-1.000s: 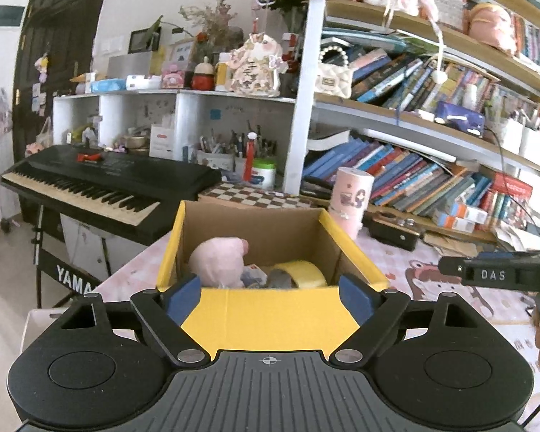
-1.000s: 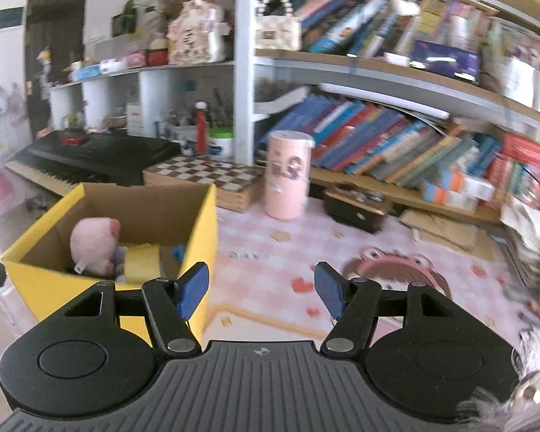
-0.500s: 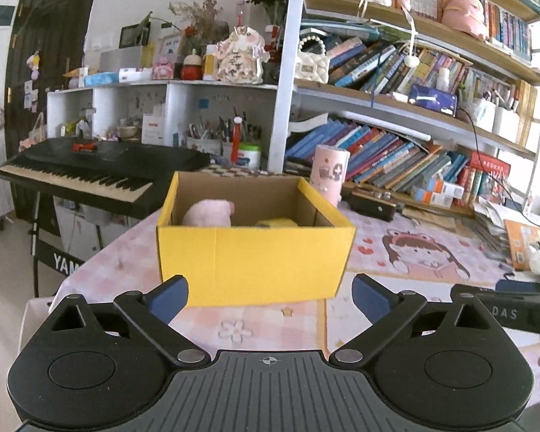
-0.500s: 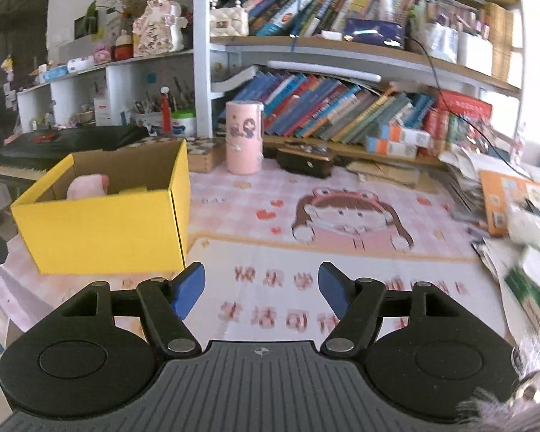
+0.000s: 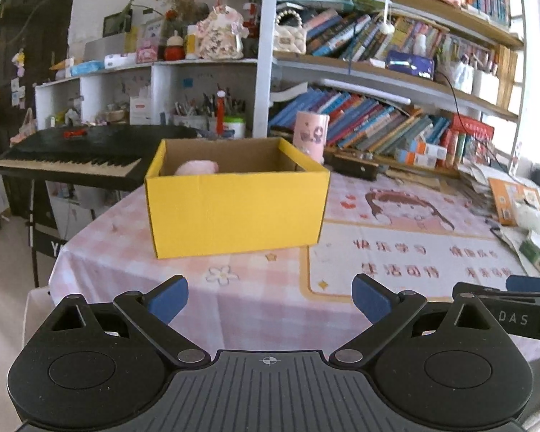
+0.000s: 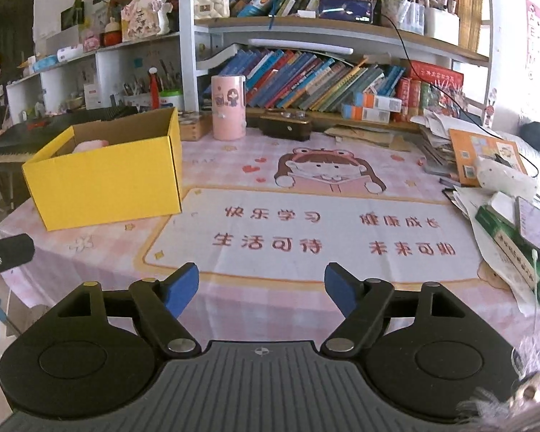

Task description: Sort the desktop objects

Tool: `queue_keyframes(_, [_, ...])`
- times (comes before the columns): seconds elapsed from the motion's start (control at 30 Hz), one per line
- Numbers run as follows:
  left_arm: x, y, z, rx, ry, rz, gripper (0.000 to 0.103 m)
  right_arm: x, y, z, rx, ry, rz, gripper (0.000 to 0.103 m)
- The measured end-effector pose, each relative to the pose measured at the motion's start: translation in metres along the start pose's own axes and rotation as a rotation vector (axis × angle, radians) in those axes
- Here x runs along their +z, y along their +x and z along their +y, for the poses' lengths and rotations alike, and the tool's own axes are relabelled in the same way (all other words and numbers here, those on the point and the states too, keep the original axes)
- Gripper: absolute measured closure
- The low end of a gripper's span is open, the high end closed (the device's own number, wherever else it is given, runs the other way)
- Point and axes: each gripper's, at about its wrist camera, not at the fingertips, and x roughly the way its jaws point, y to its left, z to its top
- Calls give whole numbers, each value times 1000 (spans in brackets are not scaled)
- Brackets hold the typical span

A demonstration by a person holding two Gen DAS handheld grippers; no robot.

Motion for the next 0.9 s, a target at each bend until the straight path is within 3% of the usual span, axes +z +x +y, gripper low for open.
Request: queue_keyframes(0.9, [-10, -5, -26, -41, 55, 39, 2, -19, -16, -26, -49, 57, 50, 12])
